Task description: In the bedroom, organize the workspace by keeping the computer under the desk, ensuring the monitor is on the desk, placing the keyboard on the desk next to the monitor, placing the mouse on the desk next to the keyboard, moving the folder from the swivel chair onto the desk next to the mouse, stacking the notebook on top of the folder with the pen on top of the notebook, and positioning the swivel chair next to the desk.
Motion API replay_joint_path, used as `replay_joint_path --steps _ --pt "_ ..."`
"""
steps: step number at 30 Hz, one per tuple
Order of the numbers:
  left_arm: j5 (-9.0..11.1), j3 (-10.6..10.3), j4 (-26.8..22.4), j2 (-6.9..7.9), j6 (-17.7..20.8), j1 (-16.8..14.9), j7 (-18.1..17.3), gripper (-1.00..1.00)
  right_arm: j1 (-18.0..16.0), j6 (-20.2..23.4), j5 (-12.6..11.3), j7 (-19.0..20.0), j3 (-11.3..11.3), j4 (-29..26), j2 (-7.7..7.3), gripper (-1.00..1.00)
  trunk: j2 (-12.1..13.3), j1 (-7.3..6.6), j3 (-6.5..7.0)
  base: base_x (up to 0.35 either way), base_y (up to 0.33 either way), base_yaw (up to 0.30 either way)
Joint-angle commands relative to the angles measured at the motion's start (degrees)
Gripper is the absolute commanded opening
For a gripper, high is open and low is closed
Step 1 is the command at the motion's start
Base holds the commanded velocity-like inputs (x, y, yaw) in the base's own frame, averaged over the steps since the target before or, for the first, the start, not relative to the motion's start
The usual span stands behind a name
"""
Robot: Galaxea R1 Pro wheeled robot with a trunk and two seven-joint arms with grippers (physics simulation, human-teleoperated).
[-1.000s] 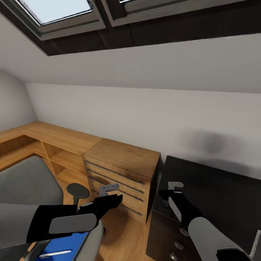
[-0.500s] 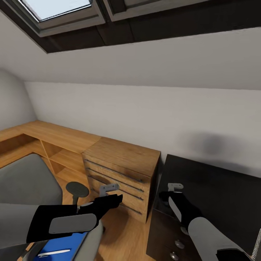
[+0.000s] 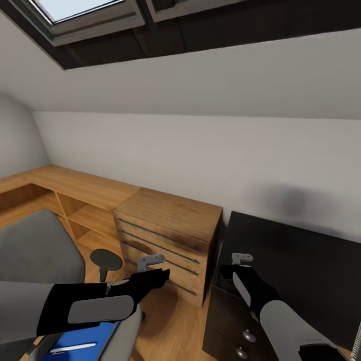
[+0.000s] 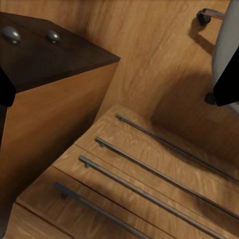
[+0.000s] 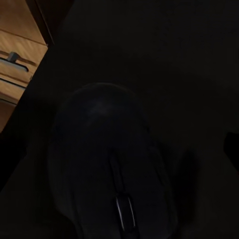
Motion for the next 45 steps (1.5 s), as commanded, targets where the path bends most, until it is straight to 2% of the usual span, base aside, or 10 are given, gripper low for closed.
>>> replay_joint_path --steps 1,6,15,16,45 --pt "0.3 -0.1 -0.1 0.02 -0.4 -0.1 0.0 1.00 0.0 0.3 -0.5 -0.4 0.2 -0.1 -0.01 1.00 -0.5 0.23 -0.25 0.000 0.000 0.000" --pt "0.3 -0.1 -0.1 0.05 -0.4 -0.1 0.0 1.00 0.0 0.6 -0.5 -0.5 0.2 -0.1 -0.01 1.00 -2.5 1.33 -1.15 0.000 0.000 0.000" --pt "0.3 -0.1 -0.1 0.05 -0.4 -0.1 0.0 1.00 0.0 1.2 -0.4 -0.4 0.2 -0.1 -0.03 1.00 -2.5 1.33 -1.15 0.000 0.000 0.000" --pt "0.3 -0.1 -0.1 0.05 -0.4 -0.1 0.0 1.00 0.0 1.2 -0.4 -0.4 0.2 -0.1 -0.05 -1.00 -2.5 1.33 -1.15 0.000 0.000 0.000" --pt "0.5 -0.1 0.0 0.14 -0.4 -0.1 0.0 1.00 0.0 1.2 -0.5 -0.4 0.3 -0.6 -0.19 -1.00 -2.5 1.33 -1.15 0.000 0.000 0.000"
